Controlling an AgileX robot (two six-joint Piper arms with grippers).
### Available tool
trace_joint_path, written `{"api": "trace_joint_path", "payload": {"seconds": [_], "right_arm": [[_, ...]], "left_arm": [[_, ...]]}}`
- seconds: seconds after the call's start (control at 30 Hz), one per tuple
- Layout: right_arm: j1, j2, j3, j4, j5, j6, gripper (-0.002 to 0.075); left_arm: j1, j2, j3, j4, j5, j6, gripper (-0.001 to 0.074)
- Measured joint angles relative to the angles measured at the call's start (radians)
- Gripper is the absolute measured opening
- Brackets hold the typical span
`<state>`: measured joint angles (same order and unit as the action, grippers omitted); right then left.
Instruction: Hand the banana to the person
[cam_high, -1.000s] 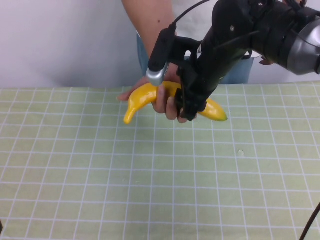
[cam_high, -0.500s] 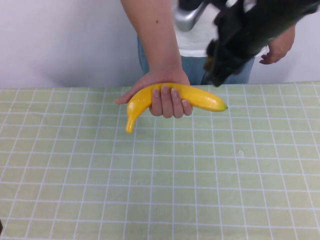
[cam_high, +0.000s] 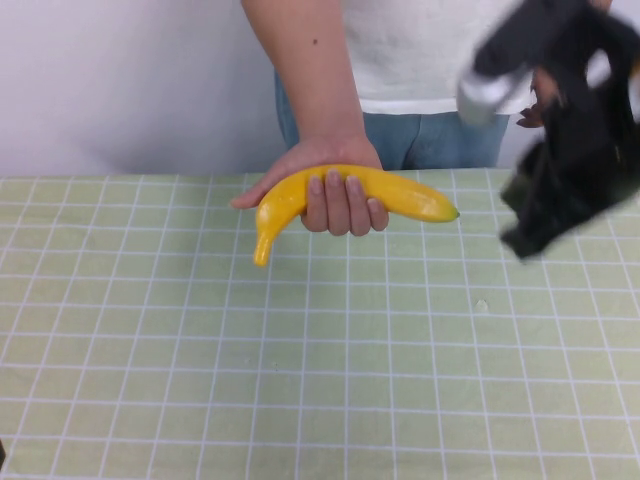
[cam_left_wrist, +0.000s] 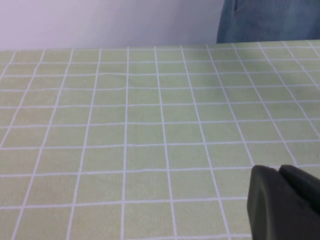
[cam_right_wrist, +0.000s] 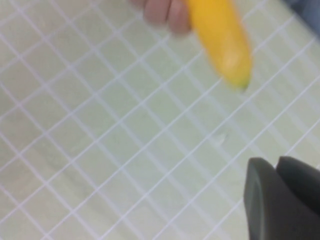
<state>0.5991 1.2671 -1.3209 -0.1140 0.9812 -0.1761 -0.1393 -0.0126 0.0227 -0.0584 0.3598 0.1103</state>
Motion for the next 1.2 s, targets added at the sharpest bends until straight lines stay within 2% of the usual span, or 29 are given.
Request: {"api": "trace_joint_path", "payload": {"seconds": [0.23, 0.37, 0.73, 0.97, 1.07, 1.2], "right_arm": [[0.0, -0.222, 0.389, 0.002, -0.308, 0.102, -0.0006], [0.0, -0.348, 0.515, 0.004, -0.381, 0.116, -0.0006], [0.0, -0.395, 0.563, -0.001, -0.325, 0.116, -0.0006], [0.0, -0.41, 0.576, -0.093, -0.311, 0.111, -0.0006], [-0.065, -0.444, 0.631, -0.07, -0.417, 0.113, -0.0006], [-0.251, -0.57, 0.783, 0.082, -0.683, 0.119, -0.0006]], "left_arm": [[0.0, 0.0, 0.0, 0.0, 0.0, 0.0, -0.0003], [0.0, 0.0, 0.0, 0.0, 0.0, 0.0, -0.0003], [0.0, 0.0, 0.0, 0.0, 0.0, 0.0, -0.0003], [0.0, 0.0, 0.0, 0.0, 0.0, 0.0, -0.0003], [0.0, 0.0, 0.0, 0.0, 0.0, 0.0, -0.0004], [0.0, 0.0, 0.0, 0.0, 0.0, 0.0, -0.0003]]}}
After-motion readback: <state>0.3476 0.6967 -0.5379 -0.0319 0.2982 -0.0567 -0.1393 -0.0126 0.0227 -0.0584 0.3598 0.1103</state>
